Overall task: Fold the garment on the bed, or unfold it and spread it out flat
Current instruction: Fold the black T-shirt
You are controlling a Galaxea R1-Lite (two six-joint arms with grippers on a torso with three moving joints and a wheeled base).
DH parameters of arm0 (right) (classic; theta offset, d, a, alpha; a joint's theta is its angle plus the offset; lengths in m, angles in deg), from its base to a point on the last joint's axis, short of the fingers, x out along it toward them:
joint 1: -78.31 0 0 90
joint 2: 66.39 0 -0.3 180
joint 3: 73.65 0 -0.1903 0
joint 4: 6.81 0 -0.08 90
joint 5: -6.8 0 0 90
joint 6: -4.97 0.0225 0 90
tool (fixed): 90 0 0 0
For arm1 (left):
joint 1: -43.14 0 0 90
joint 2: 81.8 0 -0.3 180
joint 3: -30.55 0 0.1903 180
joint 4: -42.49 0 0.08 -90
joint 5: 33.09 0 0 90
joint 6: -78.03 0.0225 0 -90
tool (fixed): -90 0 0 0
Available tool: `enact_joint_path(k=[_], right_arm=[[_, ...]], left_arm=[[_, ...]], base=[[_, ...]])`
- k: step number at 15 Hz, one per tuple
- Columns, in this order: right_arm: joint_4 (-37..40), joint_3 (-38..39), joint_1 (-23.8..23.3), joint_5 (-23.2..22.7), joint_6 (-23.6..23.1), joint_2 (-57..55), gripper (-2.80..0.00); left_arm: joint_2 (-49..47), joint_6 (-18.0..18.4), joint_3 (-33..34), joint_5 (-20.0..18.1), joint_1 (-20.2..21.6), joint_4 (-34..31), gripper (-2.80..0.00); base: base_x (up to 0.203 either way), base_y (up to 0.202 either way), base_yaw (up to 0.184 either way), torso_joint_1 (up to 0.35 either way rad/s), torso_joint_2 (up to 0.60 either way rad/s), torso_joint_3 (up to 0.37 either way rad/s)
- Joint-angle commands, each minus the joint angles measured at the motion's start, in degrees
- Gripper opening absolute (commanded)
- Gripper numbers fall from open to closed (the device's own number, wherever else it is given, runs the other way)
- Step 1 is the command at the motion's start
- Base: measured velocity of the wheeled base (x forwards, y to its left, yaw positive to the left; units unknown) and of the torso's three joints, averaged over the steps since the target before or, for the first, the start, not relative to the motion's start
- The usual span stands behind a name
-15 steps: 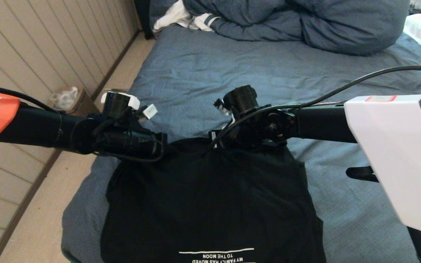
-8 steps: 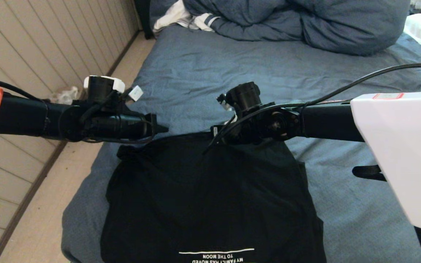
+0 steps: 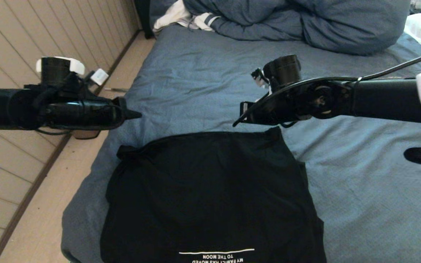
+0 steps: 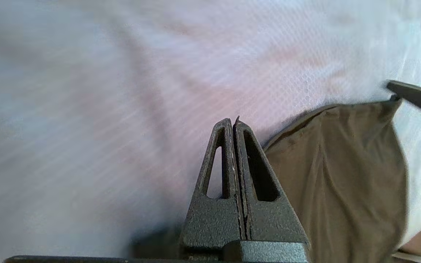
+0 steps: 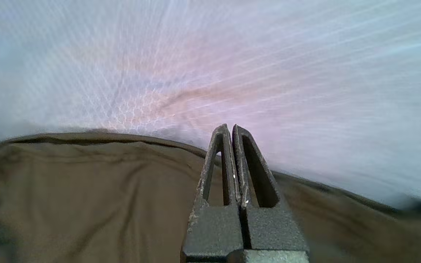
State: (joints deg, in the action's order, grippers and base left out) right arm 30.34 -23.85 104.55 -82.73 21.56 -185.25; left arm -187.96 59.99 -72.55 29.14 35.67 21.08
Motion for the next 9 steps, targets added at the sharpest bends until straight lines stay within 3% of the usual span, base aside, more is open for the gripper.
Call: enact_joint_path(k=[1, 3, 5, 7, 9], right_arm=[[0.46, 4.03, -2.23, -0.03, 0.2, 8.49, -2.8], [4.07, 8.5, -4.47, -0.07, 1.28, 13.88, -2.8], [15.5, 10.77, -7.04, -0.34, 3.83, 16.75, -2.8], [26.18, 11.3, -9.08, -0.45, 7.38, 18.32, -2.8], [29.05, 13.02, -10.21, -0.41, 9.36, 20.61, -2.8]], left_arm=[[8.61, -0.42, 4.07, -1.03, 2.84, -1.88, -2.8], [12.54, -0.62, 10.09, -2.04, 5.28, -2.52, -2.8], [13.39, -0.64, 14.99, -4.96, 6.71, -2.99, -2.8], [9.54, -0.28, 17.73, -9.91, 6.22, -2.74, -2.8], [4.72, 0.08, 18.75, -13.14, 3.1, -2.7, -2.8]], base=[[0.0, 0.0, 0.0, 0.0, 0.0, 0.0], [0.0, 0.0, 0.0, 0.0, 0.0, 0.0], [0.0, 0.0, 0.0, 0.0, 0.0, 0.0], [0.0, 0.0, 0.0, 0.0, 0.0, 0.0], [0.0, 0.0, 0.0, 0.0, 0.0, 0.0]])
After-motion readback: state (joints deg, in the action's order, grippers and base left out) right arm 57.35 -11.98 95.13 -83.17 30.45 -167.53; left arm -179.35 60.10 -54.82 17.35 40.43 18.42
